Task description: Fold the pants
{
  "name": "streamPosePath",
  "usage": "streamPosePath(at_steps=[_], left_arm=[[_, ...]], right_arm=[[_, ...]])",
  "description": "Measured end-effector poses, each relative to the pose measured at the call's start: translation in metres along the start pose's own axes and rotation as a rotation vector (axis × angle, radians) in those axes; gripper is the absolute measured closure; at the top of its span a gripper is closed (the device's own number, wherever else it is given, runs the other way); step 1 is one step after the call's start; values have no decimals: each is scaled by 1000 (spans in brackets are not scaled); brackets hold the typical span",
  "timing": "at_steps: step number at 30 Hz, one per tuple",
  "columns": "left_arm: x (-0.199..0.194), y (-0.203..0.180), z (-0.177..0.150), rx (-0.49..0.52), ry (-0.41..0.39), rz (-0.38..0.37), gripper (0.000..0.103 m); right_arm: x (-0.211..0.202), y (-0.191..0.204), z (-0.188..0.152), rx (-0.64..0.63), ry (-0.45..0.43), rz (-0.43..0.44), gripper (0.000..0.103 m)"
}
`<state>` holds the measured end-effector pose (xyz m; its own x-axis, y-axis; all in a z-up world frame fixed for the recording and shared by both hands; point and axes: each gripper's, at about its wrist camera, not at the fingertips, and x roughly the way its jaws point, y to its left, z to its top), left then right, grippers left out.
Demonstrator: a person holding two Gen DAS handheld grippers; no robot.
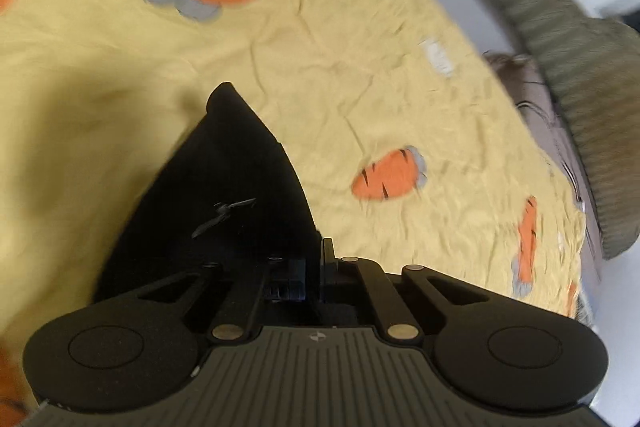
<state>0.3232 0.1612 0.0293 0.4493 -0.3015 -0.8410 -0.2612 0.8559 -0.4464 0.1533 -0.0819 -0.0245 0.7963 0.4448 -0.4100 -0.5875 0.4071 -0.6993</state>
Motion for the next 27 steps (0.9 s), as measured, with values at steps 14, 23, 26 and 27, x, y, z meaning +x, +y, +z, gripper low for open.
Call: streamPosePath(at_steps=[14,23,26,27], left_arm=[[-51,67,-181,92,-80,65,96],[-60,65,-193,160,-166,133,95],[-54,64,-194,189,-162,163,83],[-54,64,-195,194,-168,170,80]], right_arm=[[-91,76,-7,77,66,150,100],[-102,93,1,109,70,134,100],[-102,101,-1,122,102,155,98],[-103,103,-3,121,87,140,98]])
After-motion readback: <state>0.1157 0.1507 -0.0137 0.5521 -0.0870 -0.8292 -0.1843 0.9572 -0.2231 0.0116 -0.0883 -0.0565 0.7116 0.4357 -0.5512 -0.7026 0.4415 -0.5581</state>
